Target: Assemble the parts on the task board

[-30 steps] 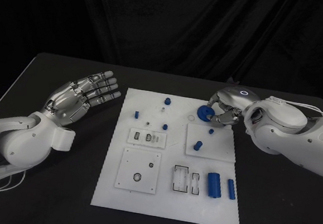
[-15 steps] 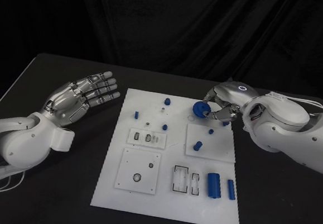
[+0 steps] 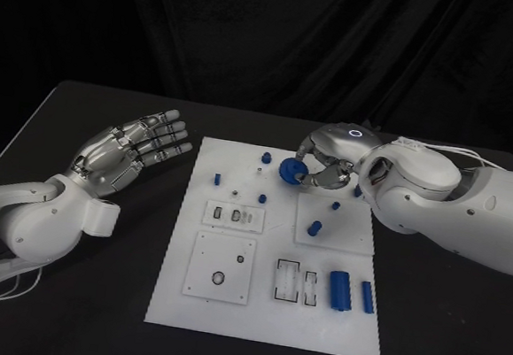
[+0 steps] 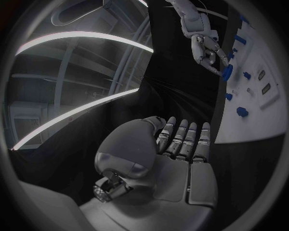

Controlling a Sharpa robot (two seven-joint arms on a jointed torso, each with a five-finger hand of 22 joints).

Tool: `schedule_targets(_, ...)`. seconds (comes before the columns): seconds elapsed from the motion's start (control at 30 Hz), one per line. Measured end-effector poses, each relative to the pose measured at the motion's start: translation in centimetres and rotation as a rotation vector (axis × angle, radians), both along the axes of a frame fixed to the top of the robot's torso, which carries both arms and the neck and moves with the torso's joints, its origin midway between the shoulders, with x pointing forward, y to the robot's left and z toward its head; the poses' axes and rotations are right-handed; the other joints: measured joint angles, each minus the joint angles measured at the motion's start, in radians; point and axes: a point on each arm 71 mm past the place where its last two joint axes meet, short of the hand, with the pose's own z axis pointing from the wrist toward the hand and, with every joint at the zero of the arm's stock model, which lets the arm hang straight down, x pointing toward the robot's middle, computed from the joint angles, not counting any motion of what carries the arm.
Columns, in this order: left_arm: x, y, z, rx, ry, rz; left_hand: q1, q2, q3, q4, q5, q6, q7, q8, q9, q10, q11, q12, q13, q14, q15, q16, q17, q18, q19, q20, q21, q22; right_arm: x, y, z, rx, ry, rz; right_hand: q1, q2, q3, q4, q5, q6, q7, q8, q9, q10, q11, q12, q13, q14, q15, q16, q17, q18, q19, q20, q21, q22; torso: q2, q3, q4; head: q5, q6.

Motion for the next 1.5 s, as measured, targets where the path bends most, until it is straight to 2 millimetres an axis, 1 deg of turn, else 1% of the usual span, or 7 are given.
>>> schedule_targets(0.73,0.0,-0.2,0.0,-0.002,0.000,-0.005,-0.004,-0.004,0.007,-0.002,0.000,0.004,0.004,0.000,0.001,0.004,0.004,0.012,0.002,0.004,0.004,0.006,0.002,0.000,0.000,0.000,0.000,0.001,0.9,4.8,0.0,-0.015,-0.009,0.066,-0.007,-0.005,0.005,-0.005,-0.005,0.000,0.000,0.000,0.000,0.000,0.007,0.000,0.000,-0.001,0.007,0.000,0.000,0.000,0.000,0.000,0.000,0.000,0.001,0.0009,0.0004,0.005,-0.024)
schedule_targets(0.87,0.0,-0.2,0.0,-0.001,0.000,-0.005,-0.007,-0.001,0.007,-0.002,0.000,0.004,0.004,0.000,0.001,0.004,0.004,0.012,0.002,0.004,0.004,0.010,0.003,0.000,0.000,0.000,0.000,0.001,1.1,5.3,0.0,-0.018,-0.011,0.071,-0.007,-0.005,0.008,-0.009,-0.042,0.000,0.000,-0.011,0.012,0.000,0.018,0.000,0.000,0.000,0.018,0.000,0.000,0.000,0.000,0.011,0.000,0.000,0.001,0.0012,0.0003,0.003,-0.025)
schedule_targets(0.9,0.0,-0.3,0.0,-0.001,0.000,-0.005,-0.007,-0.001,0.007,-0.002,0.000,0.004,0.004,0.000,0.001,0.004,0.004,0.012,0.002,0.004,0.004,0.011,0.003,0.000,0.000,0.000,0.000,0.002,1.2,5.5,0.0,-0.019,-0.011,0.072,-0.007,-0.005,0.008,-0.009,-0.048,0.000,0.000,-0.013,0.061,0.000,0.018,0.000,0.000,0.000,0.018,0.000,0.000,0.000,0.000,0.011,0.000,0.000,0.001,0.0012,0.0003,0.003,-0.025)
schedule_targets(0.97,0.0,-0.3,0.0,-0.002,0.000,-0.005,-0.008,0.000,0.007,-0.002,0.000,0.004,0.004,0.000,0.001,0.004,0.004,0.012,0.002,0.004,0.004,0.011,0.003,0.000,0.000,0.000,0.000,0.002,1.3,5.6,-0.1,-0.021,-0.010,0.073,-0.007,-0.005,0.009,-0.008,-0.062,0.000,0.000,-0.019,0.061,0.000,0.018,0.000,0.000,0.000,0.018,0.000,0.000,0.000,0.000,0.011,0.000,0.000,0.001,0.0012,0.0004,0.002,-0.025)
schedule_targets(1.07,0.1,-0.2,0.0,-0.001,0.000,-0.005,-0.008,0.000,0.007,-0.002,0.000,0.004,0.004,0.000,0.001,0.004,0.004,0.012,0.002,0.004,0.004,0.011,0.003,0.000,0.000,0.000,0.000,0.002,1.4,6.0,-0.2,-0.026,-0.007,0.075,-0.007,-0.005,0.011,-0.006,-0.070,0.000,0.000,-0.024,0.113,-0.003,0.022,0.000,0.000,0.001,0.019,0.000,0.000,0.000,-0.001,0.012,0.000,0.001,0.001,0.0009,0.0007,0.002,-0.025)
schedule_targets(1.17,0.1,-0.2,0.0,-0.001,0.000,-0.003,-0.008,0.000,0.007,-0.002,0.000,0.004,0.004,0.000,0.001,0.004,0.004,0.012,0.002,0.004,0.004,0.011,0.003,0.000,0.000,0.000,0.000,0.002,1.5,6.2,-0.3,-0.030,-0.003,0.078,-0.007,-0.005,0.011,-0.006,-0.121,-0.006,-0.006,-0.042,0.138,-0.001,0.031,0.000,0.001,-0.002,0.027,0.000,0.000,0.000,0.000,0.022,0.000,0.001,0.000,0.0009,0.0004,0.003,-0.027)
schedule_targets(1.5,0.2,-0.2,-0.1,0.001,-0.001,-0.003,-0.008,0.000,0.010,-0.004,0.000,0.007,0.007,0.004,0.002,0.004,0.004,0.012,0.002,0.007,0.007,0.011,0.003,0.000,0.000,0.000,0.000,0.002,1.6,6.6,-0.7,-0.047,0.013,0.079,0.001,0.003,0.017,-0.006,-0.201,-0.068,0.005,-0.090,0.119,0.000,0.032,0.000,0.001,-0.002,0.034,0.000,0.000,0.000,0.002,0.027,0.000,0.001,0.000,0.0010,0.0006,0.001,-0.030)
